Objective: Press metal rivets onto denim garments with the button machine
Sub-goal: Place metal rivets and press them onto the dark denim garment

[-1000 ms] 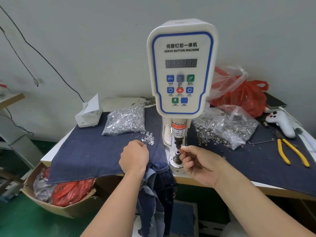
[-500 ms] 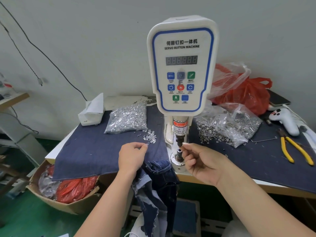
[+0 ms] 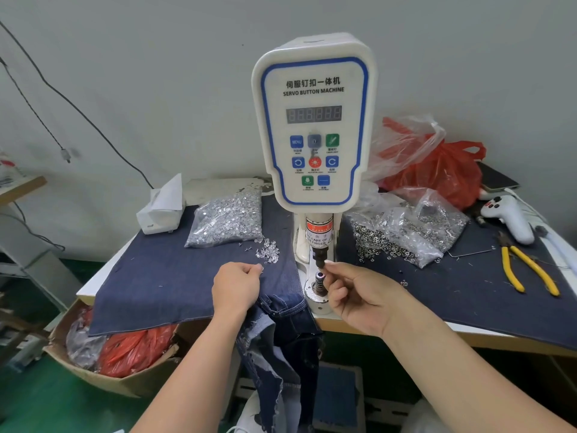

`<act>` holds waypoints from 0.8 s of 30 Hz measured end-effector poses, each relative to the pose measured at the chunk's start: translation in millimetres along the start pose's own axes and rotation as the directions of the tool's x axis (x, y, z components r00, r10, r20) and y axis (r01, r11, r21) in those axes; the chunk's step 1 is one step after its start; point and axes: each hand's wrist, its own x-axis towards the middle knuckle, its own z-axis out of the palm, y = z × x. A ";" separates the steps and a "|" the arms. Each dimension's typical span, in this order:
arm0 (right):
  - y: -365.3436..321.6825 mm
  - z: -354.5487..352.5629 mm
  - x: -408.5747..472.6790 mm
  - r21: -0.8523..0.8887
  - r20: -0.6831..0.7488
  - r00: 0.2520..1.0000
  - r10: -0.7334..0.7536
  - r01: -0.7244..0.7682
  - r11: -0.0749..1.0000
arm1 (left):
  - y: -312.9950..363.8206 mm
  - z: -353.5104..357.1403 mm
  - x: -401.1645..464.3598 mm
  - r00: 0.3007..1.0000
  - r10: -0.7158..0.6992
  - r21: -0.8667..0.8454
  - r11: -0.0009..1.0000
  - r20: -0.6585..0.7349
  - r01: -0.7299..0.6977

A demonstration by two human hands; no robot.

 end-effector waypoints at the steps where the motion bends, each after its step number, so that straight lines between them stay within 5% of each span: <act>1: -0.2 0.0 -0.3 0.000 0.000 1.000 -0.001 0.001 1.000 | 0.5 -0.4 -1.0 1.000 -0.002 -0.006 1.000 -0.001 0.002; 10: 1.0 -3.0 1.8 0.052 0.058 0.998 -0.005 0.002 0.999 | 13.7 -3.1 -32.4 0.991 0.082 -0.153 0.986 0.106 -0.065; 13: 5.0 -12.2 1.9 -0.097 0.014 0.988 -0.155 0.155 0.983 | 22.2 -3.9 -50.7 0.980 0.099 -0.271 0.961 0.172 -0.049; 15: 10.6 -22.1 1.1 -0.436 -0.019 0.911 -0.412 0.364 0.823 | 27.4 -4.5 -63.6 0.966 0.108 -0.338 0.941 0.234 -0.023; 17: 16.8 -32.1 -1.6 -0.744 0.131 0.769 -0.625 0.493 0.450 | 32.0 -1.8 -73.5 0.948 0.114 -0.367 0.930 0.296 0.003; 20: 23.4 -38.6 -4.7 -0.838 0.384 0.637 -0.668 0.545 0.038 | 36.9 2.0 -80.8 0.924 0.100 -0.404 0.913 0.368 0.062; 24: 24.8 -38.2 -3.8 -0.810 0.476 0.527 -0.704 0.575 -0.117 | 40.3 3.2 -87.0 0.893 0.075 -0.461 0.874 0.443 0.155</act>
